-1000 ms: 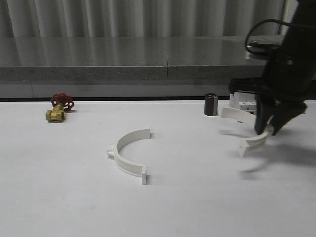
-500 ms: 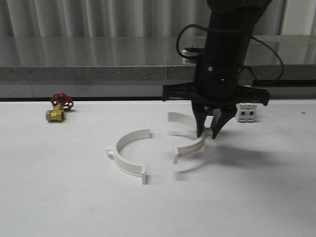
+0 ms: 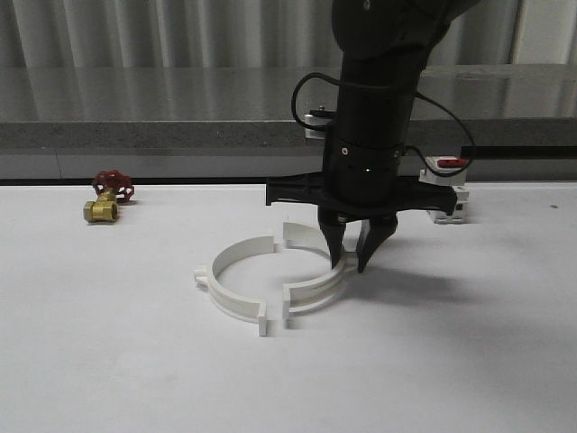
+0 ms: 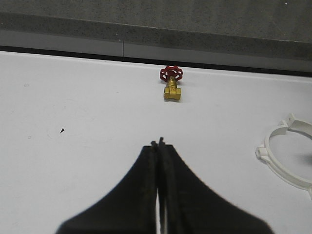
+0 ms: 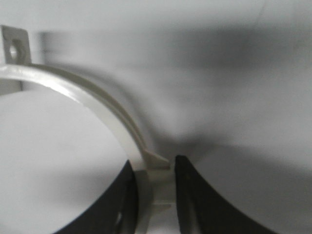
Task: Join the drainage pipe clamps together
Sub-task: 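Lower the held half against the placed half, closing the ring, then open the right gripper and raise it away from the ring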
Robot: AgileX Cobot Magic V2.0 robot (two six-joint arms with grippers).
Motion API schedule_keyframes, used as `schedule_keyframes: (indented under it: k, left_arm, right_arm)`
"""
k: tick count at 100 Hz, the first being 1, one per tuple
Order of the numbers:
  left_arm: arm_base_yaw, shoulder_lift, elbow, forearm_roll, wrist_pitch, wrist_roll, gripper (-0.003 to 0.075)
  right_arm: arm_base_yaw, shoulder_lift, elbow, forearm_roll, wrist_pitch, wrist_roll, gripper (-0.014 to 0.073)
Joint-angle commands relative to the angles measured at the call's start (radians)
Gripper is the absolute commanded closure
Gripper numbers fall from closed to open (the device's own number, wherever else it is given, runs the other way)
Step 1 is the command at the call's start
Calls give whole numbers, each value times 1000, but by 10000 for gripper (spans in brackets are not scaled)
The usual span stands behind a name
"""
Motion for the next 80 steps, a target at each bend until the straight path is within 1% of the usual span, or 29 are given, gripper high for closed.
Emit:
schedule_keyframes:
  k: [1,39,67,75,80]
  left_arm:
    - [3,7,-26,-10,-71,-2,740]
    - [3,7,-26,-10,-71,-2,740]
    - [3,7,-26,-10,-71,-2,740]
    - [3,7,-26,-10,-71,-2,740]
    - [3,7,-26,-10,-71,-2,740]
  right_arm:
    - [9,-46,-29,-14,-20,5,461]
    - [24,-28,-29,2,-22,24,461]
    - [24,-28,-29,21,-54,25,456]
    - [24,-28,-29,21,-54,25,425]
    - [24,-28,-29,21,-54,25,370]
